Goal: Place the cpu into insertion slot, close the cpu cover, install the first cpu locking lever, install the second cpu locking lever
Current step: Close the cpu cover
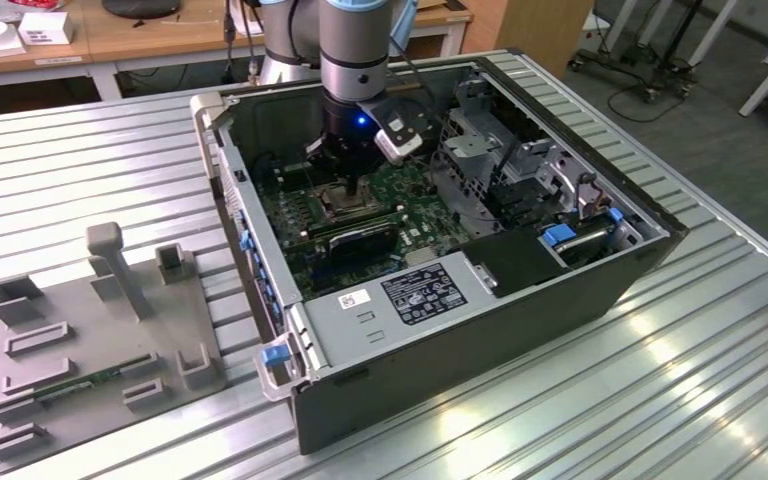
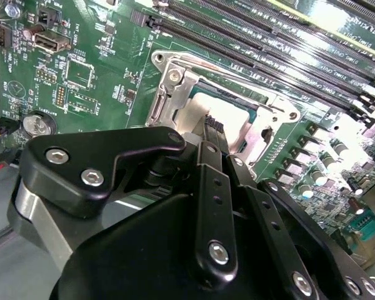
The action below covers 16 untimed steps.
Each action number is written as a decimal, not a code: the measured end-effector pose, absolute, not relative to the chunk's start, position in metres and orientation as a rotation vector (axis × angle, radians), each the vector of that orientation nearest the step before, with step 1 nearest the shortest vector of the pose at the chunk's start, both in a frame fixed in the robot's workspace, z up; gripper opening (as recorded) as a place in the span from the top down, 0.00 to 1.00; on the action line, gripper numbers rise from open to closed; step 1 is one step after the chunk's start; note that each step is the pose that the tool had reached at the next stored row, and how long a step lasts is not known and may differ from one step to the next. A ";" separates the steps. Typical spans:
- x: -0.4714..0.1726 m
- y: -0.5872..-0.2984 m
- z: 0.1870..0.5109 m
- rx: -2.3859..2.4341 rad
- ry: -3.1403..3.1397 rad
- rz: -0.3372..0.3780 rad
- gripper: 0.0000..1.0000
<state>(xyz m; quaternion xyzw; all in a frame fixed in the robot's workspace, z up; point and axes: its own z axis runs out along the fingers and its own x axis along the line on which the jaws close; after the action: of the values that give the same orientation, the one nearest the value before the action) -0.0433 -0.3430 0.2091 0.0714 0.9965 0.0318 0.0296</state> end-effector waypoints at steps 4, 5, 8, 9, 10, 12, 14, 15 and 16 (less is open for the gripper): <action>-0.045 -0.343 0.209 0.220 3.073 0.098 0.89; -0.045 -0.343 0.209 0.220 3.073 0.098 0.89; -0.046 -0.343 0.209 0.220 3.073 0.098 0.89; -0.046 -0.343 0.209 0.220 3.073 0.098 0.89; -0.046 -0.343 0.209 0.220 3.073 0.098 0.89; -0.046 -0.343 0.209 0.220 3.073 0.098 0.89; -0.046 -0.343 0.210 0.220 3.073 0.097 0.89; -0.046 -0.343 0.210 0.220 3.073 0.097 0.89; -0.046 -0.343 0.211 0.220 3.073 0.098 0.89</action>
<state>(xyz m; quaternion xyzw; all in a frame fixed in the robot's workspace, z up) -0.0457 -0.3430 0.2108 0.0715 0.9965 0.0317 0.0296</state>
